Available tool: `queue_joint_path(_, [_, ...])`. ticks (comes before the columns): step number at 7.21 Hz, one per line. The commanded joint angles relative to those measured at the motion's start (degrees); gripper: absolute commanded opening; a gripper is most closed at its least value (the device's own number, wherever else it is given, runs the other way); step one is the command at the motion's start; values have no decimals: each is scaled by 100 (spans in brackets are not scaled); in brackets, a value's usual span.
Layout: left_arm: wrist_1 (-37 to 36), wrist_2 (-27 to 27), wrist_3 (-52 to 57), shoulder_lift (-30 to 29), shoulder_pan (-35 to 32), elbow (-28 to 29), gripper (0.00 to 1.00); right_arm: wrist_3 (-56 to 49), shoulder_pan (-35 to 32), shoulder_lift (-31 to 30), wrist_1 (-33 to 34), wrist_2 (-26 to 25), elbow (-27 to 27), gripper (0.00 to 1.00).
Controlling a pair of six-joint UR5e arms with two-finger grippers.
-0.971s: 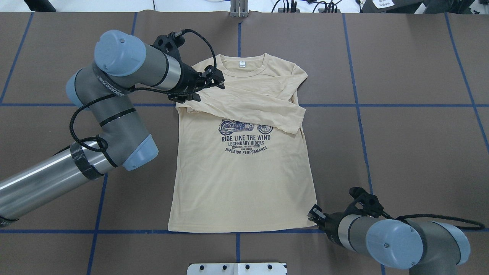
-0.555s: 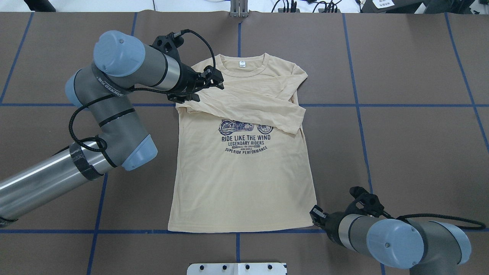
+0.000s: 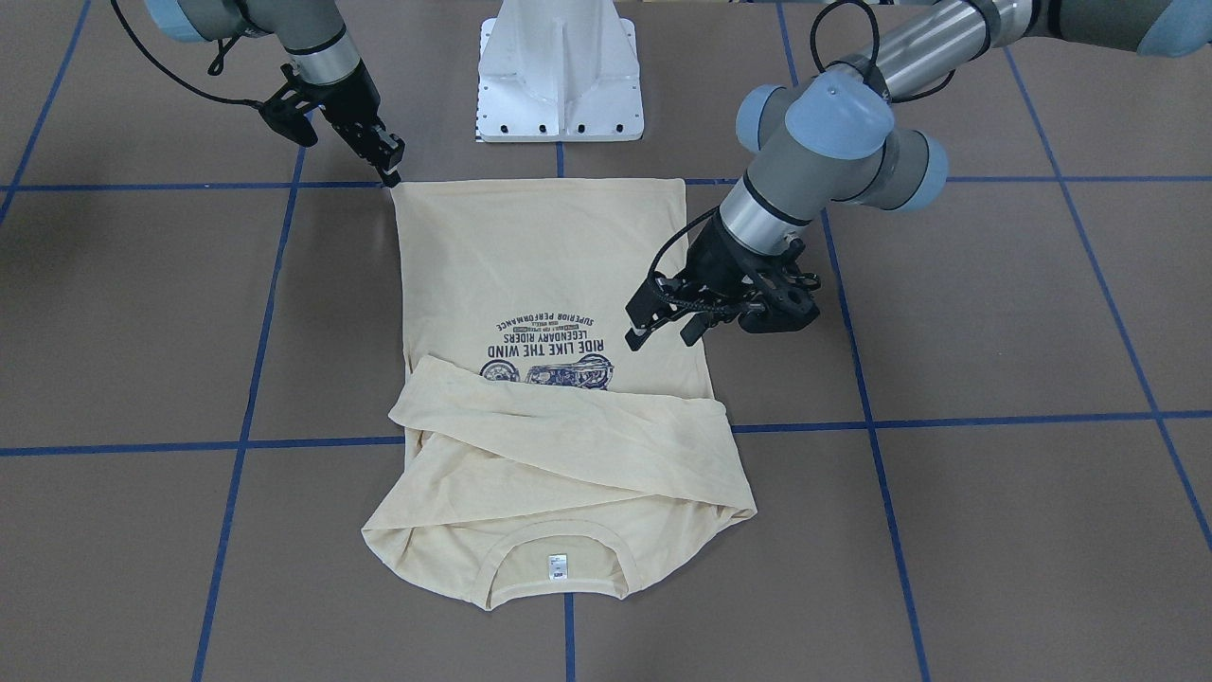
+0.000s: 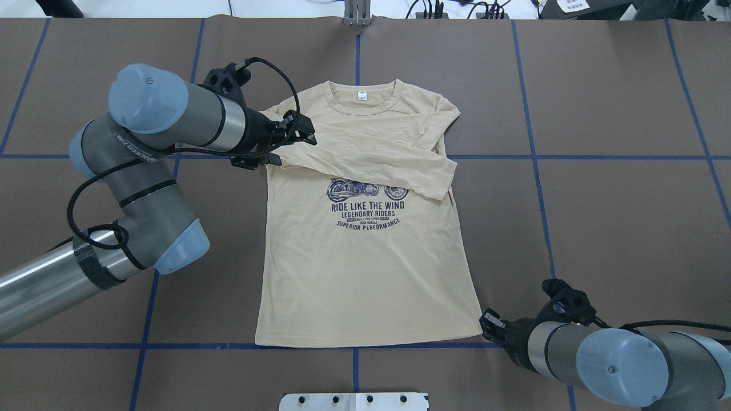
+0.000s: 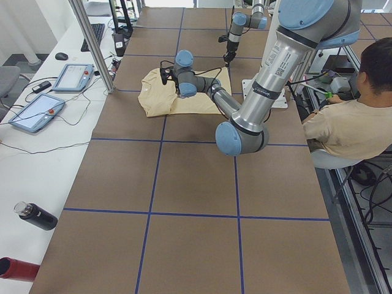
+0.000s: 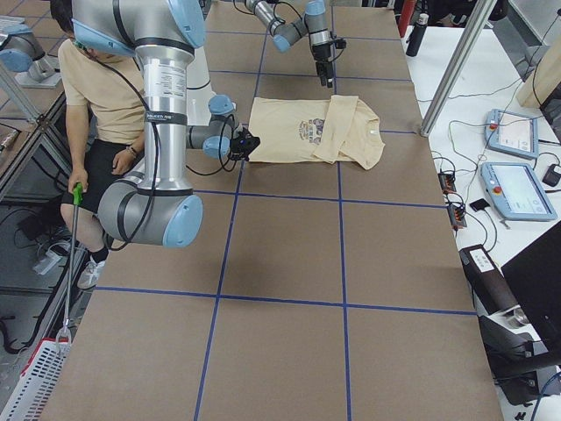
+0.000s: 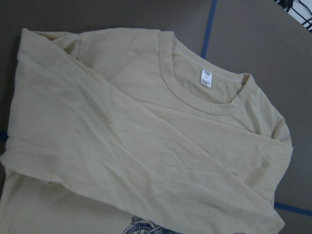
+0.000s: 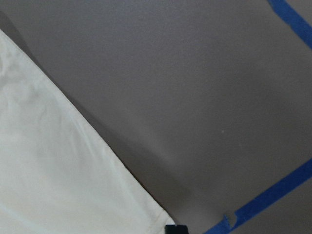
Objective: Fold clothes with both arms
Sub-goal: 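Hold the right gripper at the hem corner while the left gripper moves to the hem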
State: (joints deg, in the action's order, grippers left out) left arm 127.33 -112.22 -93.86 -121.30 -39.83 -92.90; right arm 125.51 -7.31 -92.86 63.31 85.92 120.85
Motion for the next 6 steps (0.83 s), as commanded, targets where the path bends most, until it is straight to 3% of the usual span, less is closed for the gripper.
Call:
queue_joint_path(1, [-337, 356, -490, 422, 368, -570, 87, 0, 2, -48, -3, 39, 61, 0])
queue_joint_path(3, [-1592, 989, -868, 580, 1289, -1411, 87, 8, 19, -74, -3, 65, 105, 0])
queue_joint_path(5, [-1606, 1691, -1160, 1684, 2239, -2125, 86, 8, 28, -74, -3, 65, 114, 0])
queue_joint_path(6, [-1615, 1738, -1282, 1741, 2408, -2101, 85, 8, 28, -74, -3, 65, 114, 0])
